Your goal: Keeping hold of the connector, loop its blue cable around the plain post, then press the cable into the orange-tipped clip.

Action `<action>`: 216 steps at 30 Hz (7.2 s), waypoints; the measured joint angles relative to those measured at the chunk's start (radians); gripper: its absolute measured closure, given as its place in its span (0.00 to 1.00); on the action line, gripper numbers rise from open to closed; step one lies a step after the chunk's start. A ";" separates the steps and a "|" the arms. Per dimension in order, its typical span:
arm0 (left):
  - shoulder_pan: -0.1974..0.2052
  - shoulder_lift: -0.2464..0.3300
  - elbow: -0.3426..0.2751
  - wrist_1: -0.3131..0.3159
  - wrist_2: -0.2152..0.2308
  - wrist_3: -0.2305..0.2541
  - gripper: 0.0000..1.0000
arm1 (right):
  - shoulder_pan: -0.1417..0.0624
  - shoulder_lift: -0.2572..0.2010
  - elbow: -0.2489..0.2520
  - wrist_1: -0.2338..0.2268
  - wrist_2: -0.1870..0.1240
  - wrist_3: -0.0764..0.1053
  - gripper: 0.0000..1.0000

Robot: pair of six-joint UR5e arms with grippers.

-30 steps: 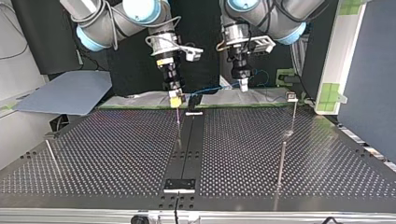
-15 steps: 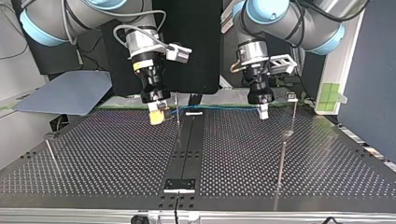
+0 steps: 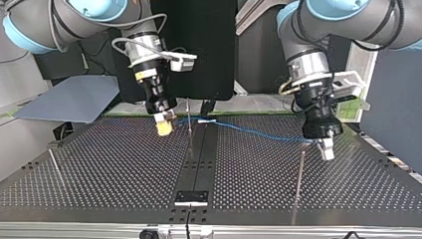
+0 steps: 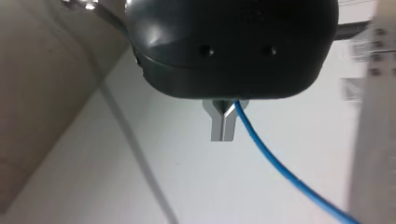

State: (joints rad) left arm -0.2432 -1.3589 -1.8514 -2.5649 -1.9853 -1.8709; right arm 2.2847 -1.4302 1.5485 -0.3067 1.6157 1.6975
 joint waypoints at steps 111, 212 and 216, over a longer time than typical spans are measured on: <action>0.316 -0.438 0.113 -0.183 0.572 -0.246 0.00 | 0.037 0.473 0.015 -0.158 -0.006 -0.026 1.00; 0.279 -0.473 0.112 -0.233 0.476 -0.178 0.00 | -0.124 1.178 -0.046 -0.430 0.096 0.149 1.00; 0.278 -0.473 0.112 -0.239 0.475 -0.178 0.00 | -0.128 1.178 -0.046 -0.434 0.108 0.142 1.00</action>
State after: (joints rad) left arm 0.0348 -1.8317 -1.7392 -2.8039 -1.5100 -2.0487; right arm 2.1571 -0.2520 1.5027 -0.7409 1.7241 1.8391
